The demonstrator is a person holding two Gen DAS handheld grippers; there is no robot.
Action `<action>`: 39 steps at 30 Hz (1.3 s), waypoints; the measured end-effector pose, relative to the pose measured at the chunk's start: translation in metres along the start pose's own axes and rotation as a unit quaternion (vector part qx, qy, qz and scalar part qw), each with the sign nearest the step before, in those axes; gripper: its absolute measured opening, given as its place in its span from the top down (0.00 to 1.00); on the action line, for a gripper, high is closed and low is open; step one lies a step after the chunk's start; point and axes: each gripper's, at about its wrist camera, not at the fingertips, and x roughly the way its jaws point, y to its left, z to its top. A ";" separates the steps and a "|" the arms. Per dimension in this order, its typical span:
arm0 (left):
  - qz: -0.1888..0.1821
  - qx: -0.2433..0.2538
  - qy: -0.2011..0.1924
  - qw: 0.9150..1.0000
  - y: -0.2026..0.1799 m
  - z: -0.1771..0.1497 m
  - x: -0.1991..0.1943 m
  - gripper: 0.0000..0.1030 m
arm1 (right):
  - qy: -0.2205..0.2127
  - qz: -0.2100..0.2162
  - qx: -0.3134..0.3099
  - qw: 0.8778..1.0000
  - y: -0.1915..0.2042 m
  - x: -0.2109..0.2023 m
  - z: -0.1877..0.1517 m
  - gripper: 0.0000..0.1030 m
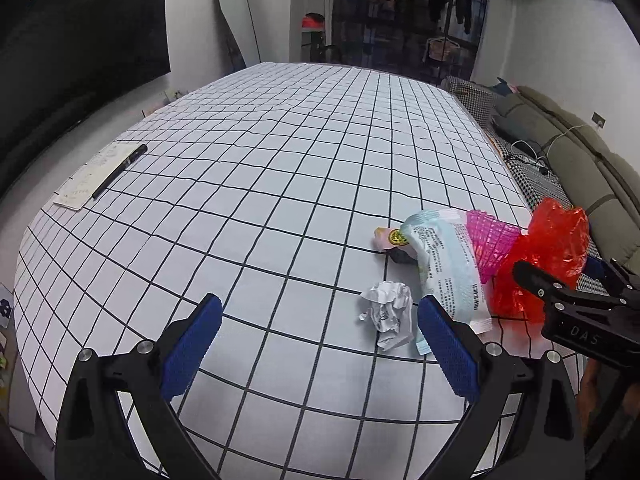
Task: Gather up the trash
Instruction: 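Reach the right tool to the red plastic bag and close on it, then grasp the crumpled white paper with the left tool while the right tool holds the red bag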
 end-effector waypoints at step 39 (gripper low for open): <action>-0.019 0.019 0.036 0.999 -0.024 -0.014 0.016 0.07 | -0.037 -0.001 0.063 0.997 -0.018 -0.090 -0.058 0.66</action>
